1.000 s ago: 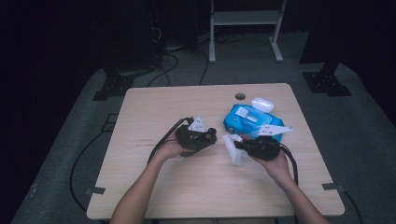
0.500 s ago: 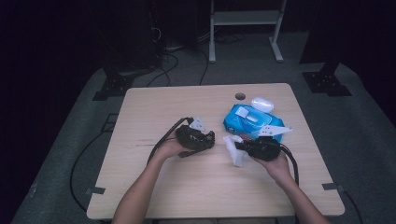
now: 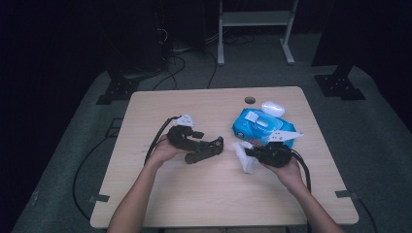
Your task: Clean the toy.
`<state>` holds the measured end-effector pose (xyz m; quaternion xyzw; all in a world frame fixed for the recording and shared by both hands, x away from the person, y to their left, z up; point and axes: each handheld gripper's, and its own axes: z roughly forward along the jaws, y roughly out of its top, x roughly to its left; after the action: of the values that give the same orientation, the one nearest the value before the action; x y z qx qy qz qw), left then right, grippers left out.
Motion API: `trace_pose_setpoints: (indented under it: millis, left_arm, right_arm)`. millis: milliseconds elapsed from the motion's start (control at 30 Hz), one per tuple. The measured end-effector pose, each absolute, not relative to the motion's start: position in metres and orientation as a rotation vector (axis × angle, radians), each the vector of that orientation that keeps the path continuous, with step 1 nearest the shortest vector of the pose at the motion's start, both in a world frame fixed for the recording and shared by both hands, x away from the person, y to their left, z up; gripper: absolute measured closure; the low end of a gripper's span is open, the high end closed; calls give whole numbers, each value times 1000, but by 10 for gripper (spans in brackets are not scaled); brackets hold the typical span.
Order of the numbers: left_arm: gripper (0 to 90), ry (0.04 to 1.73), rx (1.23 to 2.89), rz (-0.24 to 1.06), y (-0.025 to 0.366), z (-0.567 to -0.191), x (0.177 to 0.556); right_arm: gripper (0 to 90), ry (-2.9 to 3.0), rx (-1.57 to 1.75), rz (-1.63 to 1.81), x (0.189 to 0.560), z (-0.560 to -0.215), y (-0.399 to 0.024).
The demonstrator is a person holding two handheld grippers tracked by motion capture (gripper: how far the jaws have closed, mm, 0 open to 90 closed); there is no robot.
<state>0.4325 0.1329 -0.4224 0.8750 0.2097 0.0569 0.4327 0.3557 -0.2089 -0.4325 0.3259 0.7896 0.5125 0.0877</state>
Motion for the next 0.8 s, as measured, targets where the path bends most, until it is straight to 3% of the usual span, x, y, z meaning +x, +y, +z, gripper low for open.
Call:
trace_pose_setpoints:
  millis: [800]
  left_arm:
    - [465, 437, 2163, 191, 120, -431, 402]
  right_arm:
    - [810, 2373, 1019, 1433, 350, -442, -233]
